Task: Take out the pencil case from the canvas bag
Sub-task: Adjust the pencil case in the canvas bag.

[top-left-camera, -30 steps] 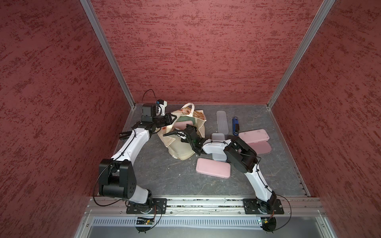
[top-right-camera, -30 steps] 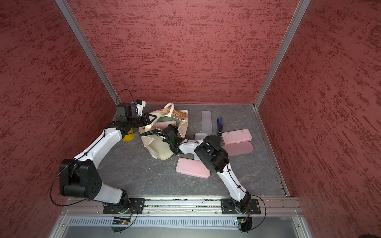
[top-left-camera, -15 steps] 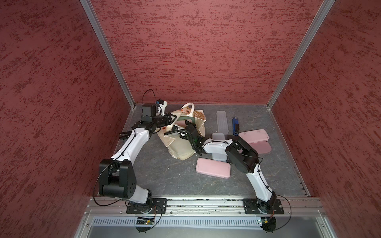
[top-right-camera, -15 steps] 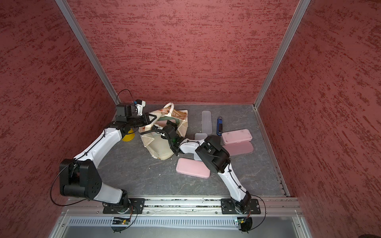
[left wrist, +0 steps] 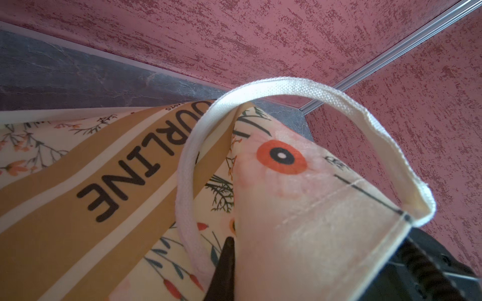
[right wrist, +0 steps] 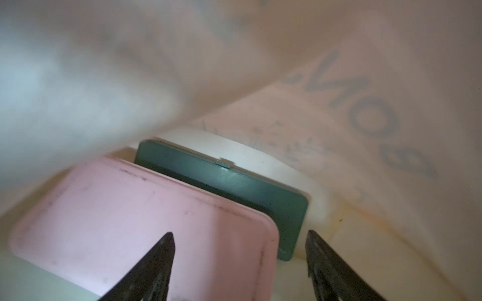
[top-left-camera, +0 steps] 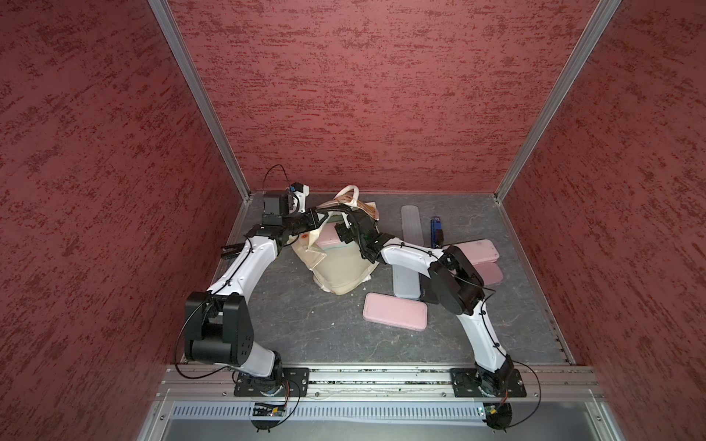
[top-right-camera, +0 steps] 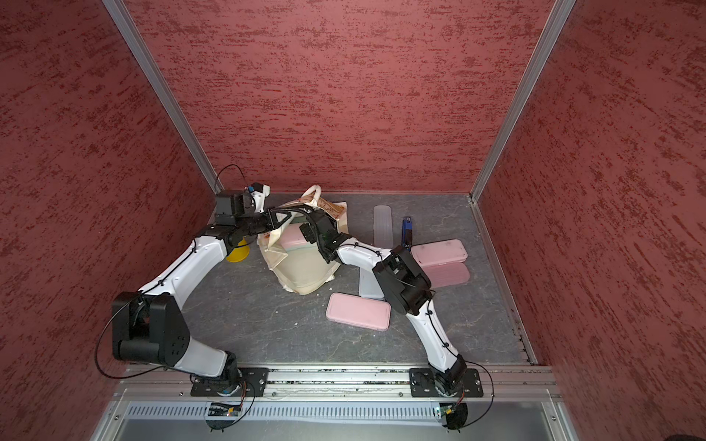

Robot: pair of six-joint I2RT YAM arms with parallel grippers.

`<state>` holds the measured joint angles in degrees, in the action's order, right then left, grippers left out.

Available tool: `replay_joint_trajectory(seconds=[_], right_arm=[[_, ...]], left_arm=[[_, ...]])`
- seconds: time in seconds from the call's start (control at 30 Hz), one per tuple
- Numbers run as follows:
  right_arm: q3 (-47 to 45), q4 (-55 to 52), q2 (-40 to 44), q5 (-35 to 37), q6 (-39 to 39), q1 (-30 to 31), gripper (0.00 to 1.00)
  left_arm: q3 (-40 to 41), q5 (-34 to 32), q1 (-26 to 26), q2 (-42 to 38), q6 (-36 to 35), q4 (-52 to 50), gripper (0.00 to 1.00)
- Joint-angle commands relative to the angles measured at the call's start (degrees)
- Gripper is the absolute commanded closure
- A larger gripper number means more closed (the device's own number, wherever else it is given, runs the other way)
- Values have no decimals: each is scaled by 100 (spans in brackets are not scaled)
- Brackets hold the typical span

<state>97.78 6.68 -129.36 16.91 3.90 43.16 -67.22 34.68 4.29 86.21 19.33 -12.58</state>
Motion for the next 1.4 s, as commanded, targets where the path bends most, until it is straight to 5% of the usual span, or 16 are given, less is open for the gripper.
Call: replay_joint_trajectory(seconds=[0.0,0.4,0.8,1.37], right_arm=[[-151,-154,68,242,2044,-54,21],[177,-736,-210,1160,3556,-158,14],[-44,-228,-264,-342,3815,-413,14],[-1664,2654,816,-1491,3861,-422,25]], left_arm=[[-37,160,-39,36,109,-189,100],[-19,198,-37,47,150,-139,100],[-19,250,-34,63,194,-104,100],[-19,250,-29,57,202,-109,100]])
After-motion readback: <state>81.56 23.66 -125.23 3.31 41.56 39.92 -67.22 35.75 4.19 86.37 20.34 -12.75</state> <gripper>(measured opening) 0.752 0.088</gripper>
